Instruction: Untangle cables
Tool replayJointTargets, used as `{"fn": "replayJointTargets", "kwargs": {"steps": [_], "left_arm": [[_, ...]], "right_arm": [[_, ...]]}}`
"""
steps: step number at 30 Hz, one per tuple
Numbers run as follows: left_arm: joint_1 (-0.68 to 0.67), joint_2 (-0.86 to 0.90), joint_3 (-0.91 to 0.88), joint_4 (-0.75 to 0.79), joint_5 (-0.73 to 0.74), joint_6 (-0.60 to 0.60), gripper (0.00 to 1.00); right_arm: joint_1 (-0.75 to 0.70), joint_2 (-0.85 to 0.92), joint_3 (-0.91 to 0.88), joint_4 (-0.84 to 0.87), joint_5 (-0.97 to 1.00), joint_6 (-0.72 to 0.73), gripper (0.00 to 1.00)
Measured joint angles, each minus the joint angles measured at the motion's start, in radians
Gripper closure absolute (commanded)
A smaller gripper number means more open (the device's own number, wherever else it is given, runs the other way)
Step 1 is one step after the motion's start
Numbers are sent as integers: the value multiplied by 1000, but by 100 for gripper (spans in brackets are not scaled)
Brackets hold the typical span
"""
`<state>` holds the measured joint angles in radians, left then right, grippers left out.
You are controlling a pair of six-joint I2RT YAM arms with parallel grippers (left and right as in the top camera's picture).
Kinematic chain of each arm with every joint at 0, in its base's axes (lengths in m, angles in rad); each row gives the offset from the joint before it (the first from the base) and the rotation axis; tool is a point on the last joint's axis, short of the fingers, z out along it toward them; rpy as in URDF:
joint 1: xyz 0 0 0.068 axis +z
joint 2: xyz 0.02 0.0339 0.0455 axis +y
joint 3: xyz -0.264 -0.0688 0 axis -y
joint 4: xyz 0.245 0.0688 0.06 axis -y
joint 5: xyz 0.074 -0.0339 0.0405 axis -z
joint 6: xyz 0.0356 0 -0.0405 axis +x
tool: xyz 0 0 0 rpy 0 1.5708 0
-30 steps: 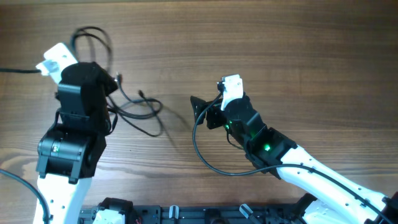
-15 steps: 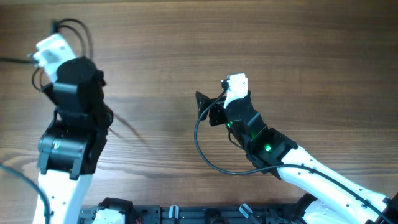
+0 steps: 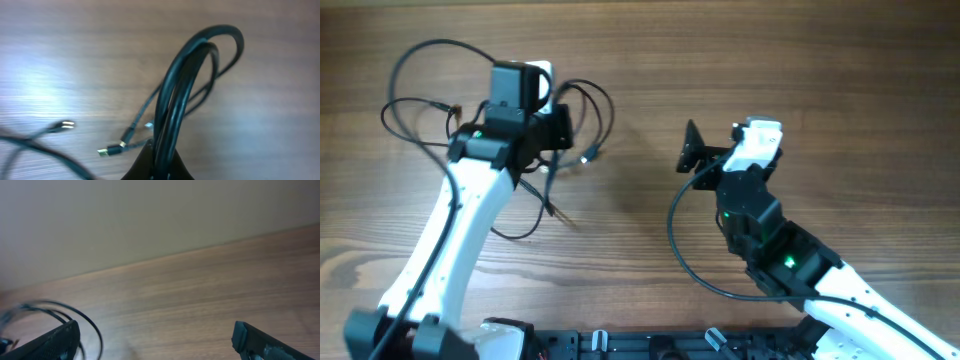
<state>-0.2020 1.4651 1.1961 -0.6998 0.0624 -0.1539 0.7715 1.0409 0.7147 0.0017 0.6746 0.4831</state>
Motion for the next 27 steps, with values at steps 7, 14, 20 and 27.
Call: {"fn": "replayJointTargets", "kwargs": {"steps": [7,14,20,27], "left_arm": [[-106,109,0,6,134,10,0],[-190,125,0,71,142,-18,0],[-182,125,0,105,88,-103,0],[-155,96,0,109,-76,-252,0]], "right_arm": [[0,-22,0,-36,35,-2,0],[0,-22,0,-70,34,-2,0],[0,-22,0,-106,17,-2,0],[0,-6,0,-121,-76,-2,0]]}}
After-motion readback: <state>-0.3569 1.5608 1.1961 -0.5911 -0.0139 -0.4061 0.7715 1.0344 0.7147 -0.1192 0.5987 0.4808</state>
